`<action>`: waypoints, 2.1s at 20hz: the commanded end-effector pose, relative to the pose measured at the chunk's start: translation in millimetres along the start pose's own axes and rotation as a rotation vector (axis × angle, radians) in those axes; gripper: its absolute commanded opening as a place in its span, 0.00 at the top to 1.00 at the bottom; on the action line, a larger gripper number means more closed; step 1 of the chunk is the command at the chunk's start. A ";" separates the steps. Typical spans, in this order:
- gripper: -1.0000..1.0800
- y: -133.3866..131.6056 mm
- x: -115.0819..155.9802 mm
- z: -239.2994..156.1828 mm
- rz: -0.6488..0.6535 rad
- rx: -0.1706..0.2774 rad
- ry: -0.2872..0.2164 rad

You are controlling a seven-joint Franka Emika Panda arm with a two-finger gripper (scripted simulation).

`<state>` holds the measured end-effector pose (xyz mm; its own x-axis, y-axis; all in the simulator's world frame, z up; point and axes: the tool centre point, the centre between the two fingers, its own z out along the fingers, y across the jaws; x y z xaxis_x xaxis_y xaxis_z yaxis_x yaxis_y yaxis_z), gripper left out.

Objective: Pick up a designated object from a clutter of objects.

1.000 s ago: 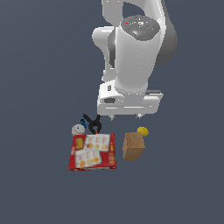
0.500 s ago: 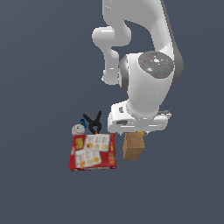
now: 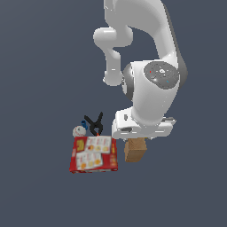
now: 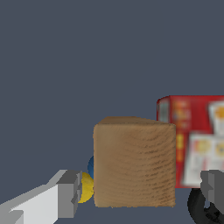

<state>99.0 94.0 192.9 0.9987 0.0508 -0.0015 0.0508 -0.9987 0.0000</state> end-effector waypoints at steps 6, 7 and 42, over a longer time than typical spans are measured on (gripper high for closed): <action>0.04 -0.1 -0.2 21.0 0.000 0.000 0.001; 0.04 -0.1 -0.3 26.8 0.000 0.000 0.001; 1.00 -20.9 -14.1 -10.5 0.000 -0.001 0.000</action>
<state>84.4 109.4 185.7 0.9987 0.0495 -0.0125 0.0496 -0.9988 0.0018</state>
